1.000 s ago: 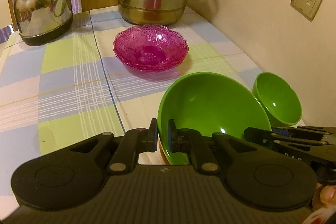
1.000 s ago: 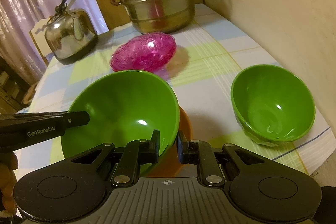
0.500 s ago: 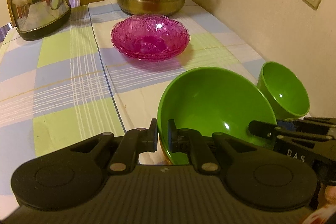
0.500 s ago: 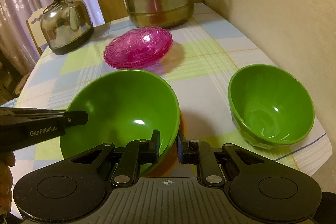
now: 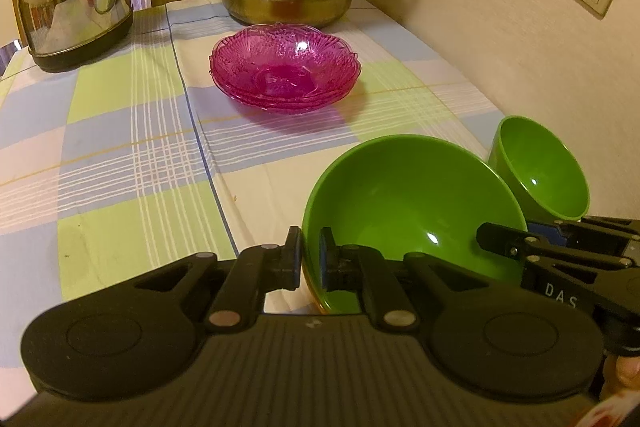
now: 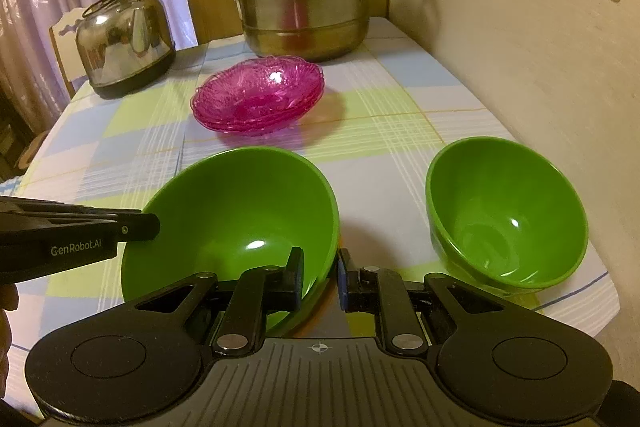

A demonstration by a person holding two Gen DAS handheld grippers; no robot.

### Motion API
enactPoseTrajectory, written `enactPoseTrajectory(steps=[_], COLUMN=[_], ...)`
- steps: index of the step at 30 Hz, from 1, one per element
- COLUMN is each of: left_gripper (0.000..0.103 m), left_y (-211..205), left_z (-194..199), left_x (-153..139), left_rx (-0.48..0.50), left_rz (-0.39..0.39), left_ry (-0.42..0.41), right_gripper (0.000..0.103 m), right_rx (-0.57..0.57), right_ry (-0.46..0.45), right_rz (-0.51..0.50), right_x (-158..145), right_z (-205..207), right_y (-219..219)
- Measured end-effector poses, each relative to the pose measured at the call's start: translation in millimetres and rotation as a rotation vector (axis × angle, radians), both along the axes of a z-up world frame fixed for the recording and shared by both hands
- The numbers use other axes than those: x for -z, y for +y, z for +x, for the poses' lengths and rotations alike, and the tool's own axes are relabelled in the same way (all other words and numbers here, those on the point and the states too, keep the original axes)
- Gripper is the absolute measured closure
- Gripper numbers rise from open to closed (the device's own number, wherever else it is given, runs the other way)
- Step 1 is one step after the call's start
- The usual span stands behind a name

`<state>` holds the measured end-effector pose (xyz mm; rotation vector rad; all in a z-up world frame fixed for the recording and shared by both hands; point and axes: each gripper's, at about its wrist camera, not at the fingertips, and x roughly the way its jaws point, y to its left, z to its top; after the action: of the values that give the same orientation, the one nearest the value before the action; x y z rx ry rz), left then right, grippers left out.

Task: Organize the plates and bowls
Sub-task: 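Lift the large green bowl with both tools over the orange bowl, then lower the green bowl into the orange bowl and open both tools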

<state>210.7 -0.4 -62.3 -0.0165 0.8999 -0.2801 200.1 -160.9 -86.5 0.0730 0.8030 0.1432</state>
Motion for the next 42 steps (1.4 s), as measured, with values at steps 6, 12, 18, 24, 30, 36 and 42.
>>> enactPoseTrajectory(steps=[6,12,18,24,30,36,42], left_gripper=[0.096,0.095,0.090,0.074,0.060,0.038,0.022], left_y=[2,7,4,-10,-30,-53,-72], left_z=[-2,-7,-23,-44,-65,-82,-93], left_x=[0,-4,-24,-46,-58,-64,-64], left_rx=[-0.003,-0.031,-0.063,-0.061,-0.059,-0.059,-0.063], left_rz=[-0.012,-0.027,-0.045,-0.073,-0.106,-0.134,-0.144], left_ry=[0.003,-0.008,-0.049,-0.083,-0.090,-0.090,-0.084], right_gripper=[0.069,0.062,0.050,0.045,0.044,0.043,0.040], right_rx=[0.008,0.023,0.043,0.064,0.083,0.113,0.153], right_ry=[0.025,0.010,-0.029,-0.036,-0.047,-0.057,-0.062], right_rz=[0.036,0.098,0.185,0.216,0.230,0.231,0.229], right_x=[5,3,-10,-20,-31,-38,-43], right_z=[1,-6,-19,-33,-48,-62,-73], right_y=[-5,-17,-31,-46,-62,-84,-107])
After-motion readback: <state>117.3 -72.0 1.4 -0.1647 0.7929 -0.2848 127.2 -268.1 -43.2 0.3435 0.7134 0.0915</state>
